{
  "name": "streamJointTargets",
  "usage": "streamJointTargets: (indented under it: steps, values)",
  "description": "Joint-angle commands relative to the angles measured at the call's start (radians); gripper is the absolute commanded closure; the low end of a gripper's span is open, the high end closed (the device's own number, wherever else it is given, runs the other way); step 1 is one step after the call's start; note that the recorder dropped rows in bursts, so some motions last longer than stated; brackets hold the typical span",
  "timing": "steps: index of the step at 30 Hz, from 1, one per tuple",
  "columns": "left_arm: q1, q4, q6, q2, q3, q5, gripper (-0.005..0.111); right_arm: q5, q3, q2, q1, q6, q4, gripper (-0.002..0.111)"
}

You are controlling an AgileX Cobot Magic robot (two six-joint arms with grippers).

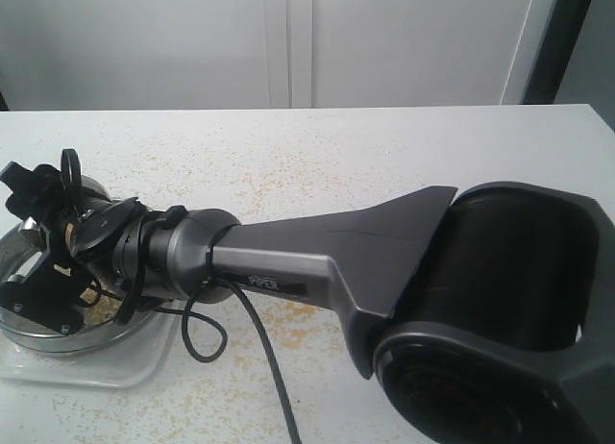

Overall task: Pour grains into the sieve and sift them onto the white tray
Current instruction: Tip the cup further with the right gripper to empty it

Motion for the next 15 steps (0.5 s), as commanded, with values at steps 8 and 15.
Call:
streamJointTargets:
  steps: [8, 15]
  values:
    - [-0.005, -0.003, -0.001, -0.004, 0.004, -0.003, 0.106, 0.074, -0.008, -0.021, 0.003, -0.116, -0.010, 0.108]
    - [-0.005, -0.003, -0.001, -0.004, 0.004, -0.003, 0.106, 0.091, -0.008, -0.021, 0.003, -0.214, -0.010, 0.108]
